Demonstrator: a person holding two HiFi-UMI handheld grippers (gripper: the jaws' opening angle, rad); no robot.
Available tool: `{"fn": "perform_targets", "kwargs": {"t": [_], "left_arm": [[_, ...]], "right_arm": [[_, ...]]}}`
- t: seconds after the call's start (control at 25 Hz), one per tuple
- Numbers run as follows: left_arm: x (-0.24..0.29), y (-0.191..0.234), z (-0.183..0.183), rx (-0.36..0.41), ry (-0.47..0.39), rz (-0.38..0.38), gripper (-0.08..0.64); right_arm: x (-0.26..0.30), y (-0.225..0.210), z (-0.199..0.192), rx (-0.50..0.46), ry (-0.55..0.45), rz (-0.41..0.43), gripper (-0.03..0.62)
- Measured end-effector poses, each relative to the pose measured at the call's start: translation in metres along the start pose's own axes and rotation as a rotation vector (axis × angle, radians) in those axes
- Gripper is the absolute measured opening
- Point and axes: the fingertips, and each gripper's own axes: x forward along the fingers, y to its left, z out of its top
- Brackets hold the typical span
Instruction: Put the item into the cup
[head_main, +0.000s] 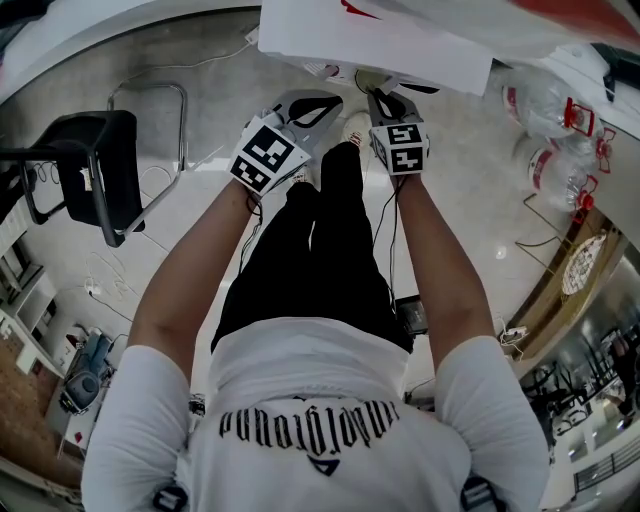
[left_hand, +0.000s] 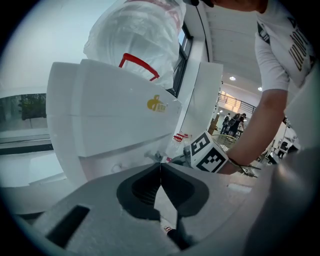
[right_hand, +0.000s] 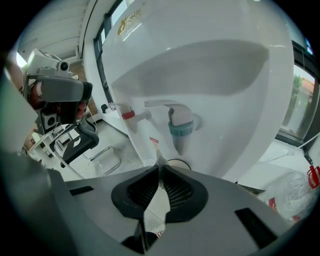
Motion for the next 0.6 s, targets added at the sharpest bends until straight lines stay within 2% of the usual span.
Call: {"fn": "perform_targets", "kwargs": {"t": [0.28,0.52,0.6], "left_arm": [[0.002,0.004,-0.001,-0.024,-0.002,0.014,0.015],[0.002,0.002,0.0,-0.029,-0.007,0.009,0.015],[0.001,0.002,-0.002,-0.03,-0.004,0.008,0.015]], "right_arm": [[0.013,-0.015,-0.001,0.029,0.011,-0.018,0.035],[0.018,-0.011,-0.004,0.046,0.022,-0.038,0.035],[0.019,-0.011,-0.005,0.06,0.018,-0.054,0.055]]}}
